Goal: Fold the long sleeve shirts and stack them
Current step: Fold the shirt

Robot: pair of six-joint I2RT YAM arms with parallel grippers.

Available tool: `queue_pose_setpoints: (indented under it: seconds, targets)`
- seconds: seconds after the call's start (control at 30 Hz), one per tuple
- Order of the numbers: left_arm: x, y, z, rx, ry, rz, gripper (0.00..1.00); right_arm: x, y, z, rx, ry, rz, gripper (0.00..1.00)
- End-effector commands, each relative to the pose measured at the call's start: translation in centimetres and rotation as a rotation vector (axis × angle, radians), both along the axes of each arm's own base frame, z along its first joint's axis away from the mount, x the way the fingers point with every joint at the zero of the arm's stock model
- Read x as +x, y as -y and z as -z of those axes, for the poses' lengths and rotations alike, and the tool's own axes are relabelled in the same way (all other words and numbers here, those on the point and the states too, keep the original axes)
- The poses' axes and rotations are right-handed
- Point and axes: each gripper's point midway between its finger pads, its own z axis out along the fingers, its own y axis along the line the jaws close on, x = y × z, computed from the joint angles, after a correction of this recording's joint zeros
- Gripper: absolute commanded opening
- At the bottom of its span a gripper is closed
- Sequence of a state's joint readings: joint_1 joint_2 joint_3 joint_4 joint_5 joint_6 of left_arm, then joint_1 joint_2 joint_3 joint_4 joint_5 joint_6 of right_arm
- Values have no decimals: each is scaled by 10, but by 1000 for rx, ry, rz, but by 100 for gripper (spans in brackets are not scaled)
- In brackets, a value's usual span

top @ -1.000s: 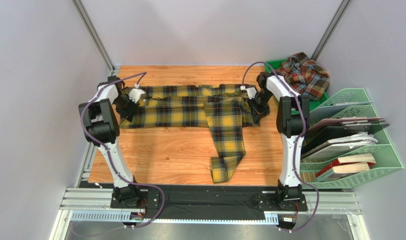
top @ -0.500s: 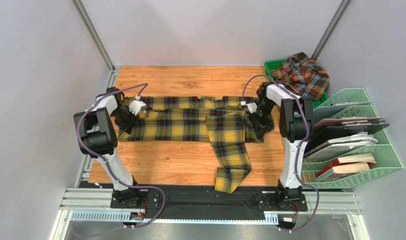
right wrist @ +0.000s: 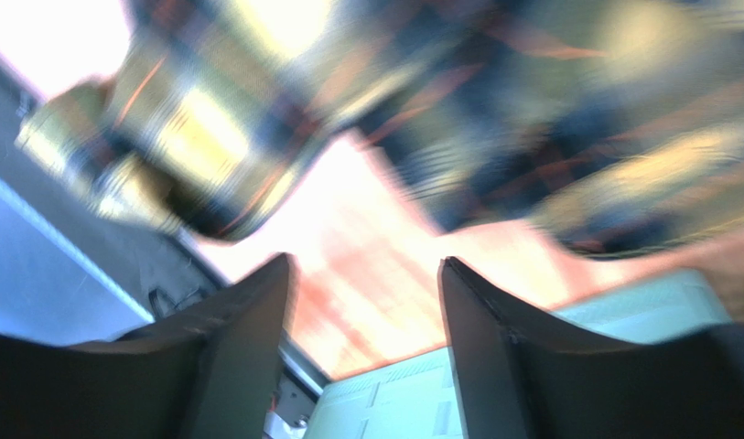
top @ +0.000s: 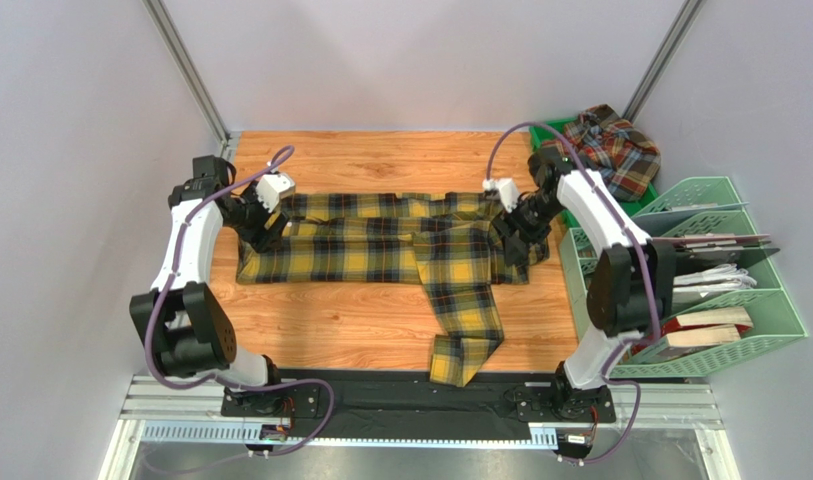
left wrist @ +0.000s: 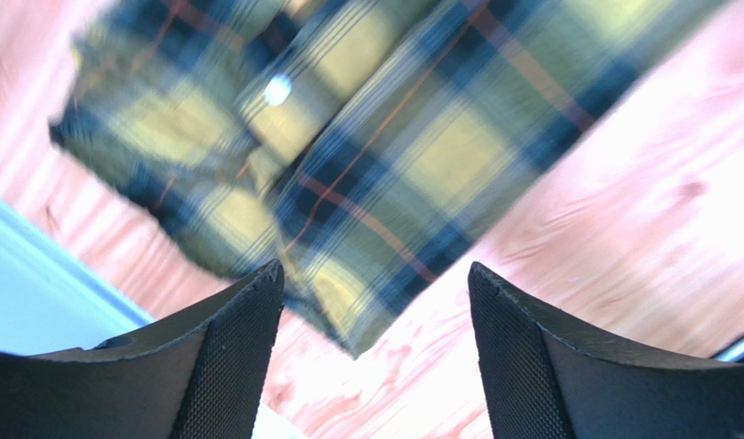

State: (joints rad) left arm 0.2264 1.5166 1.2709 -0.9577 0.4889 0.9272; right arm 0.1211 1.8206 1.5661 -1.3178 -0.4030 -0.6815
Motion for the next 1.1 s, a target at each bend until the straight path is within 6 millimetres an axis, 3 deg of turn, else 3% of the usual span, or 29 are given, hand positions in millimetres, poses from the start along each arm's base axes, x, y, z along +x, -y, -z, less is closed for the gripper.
queue_pose_setpoints:
  seconds: [0.0,0.03,0.2,0.3,0.57,0.83,0.93,1.07]
  targets:
    - [-19,36,-24,-131,66,84,81,-69,-48,-8,116,72,-339,71]
    - [-21,38,-30,-138,84,82,81,-85,-51,4,106,61,-409,71]
    - [-41,50,-38,-183,100,88,81,-146,-96,20,132,75,-685,71]
    - [-53,52,-42,-179,113,87,81,-167,-114,35,139,31,-760,70]
    - [-89,60,-52,-173,157,74,81,-176,-149,60,178,-55,-764,66]
    - [-112,63,-57,-159,176,62,81,-201,-152,83,150,-125,-814,58]
    - [-116,66,-62,-171,191,50,81,-202,-153,80,148,-150,-807,42]
    - [-119,73,-75,-216,226,41,81,-200,-157,61,175,-116,-817,0]
